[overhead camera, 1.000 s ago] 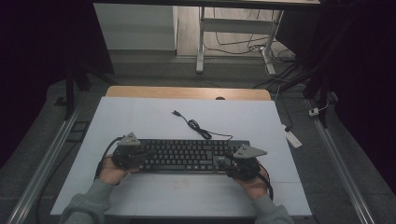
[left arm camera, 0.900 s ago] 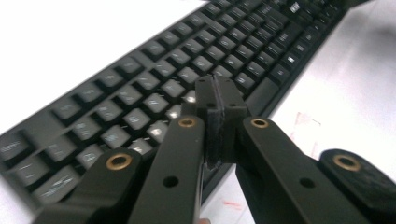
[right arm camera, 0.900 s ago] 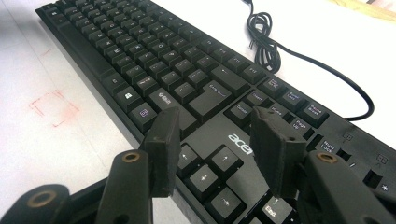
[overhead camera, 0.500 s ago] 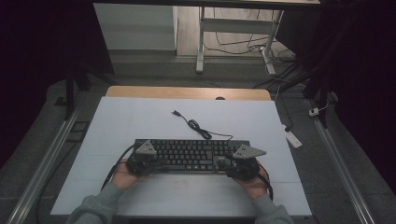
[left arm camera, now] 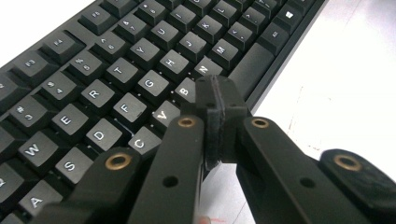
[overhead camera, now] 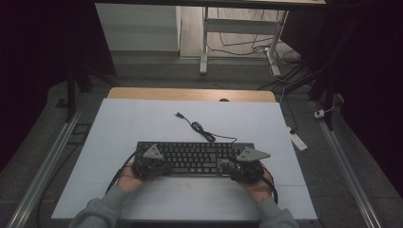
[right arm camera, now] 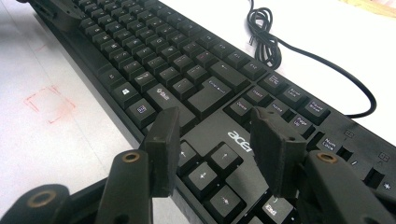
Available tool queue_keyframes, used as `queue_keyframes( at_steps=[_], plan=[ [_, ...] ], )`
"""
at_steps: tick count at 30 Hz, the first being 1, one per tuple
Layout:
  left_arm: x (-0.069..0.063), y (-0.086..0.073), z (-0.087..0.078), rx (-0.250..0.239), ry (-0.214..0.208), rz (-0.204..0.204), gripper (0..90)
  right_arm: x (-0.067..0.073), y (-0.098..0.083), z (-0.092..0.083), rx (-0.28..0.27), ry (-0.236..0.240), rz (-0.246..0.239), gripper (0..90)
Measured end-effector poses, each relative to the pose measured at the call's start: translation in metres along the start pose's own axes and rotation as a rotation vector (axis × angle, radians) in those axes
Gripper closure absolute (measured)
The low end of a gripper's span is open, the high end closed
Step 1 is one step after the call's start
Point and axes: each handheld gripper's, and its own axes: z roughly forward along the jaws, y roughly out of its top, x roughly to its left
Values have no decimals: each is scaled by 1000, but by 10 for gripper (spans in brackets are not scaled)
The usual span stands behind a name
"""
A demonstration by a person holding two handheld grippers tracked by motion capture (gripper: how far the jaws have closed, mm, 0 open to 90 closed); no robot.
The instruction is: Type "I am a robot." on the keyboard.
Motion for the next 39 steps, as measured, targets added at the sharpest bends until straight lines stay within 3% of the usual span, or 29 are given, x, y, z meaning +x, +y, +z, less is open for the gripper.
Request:
queue_keyframes(
  at_steps=[14,20,24,30,39],
  plan=[
    [-1,-2,6,14,3,15,886,0,-1,0,3,0,1,529],
    [-1,-2,4,-14,7,33,872,-1,-1,0,5,1,-1,529],
    [1,-1,-7,-74,7,18,766,-1,-1,0,3,0,-3,529],
    [5,-1,-22,-148,56,-32,497,-1,-1,0,6,0,-4,528],
    [13,-3,-33,-159,80,-70,371,-2,-1,0,8,-7,-2,525]
  ],
)
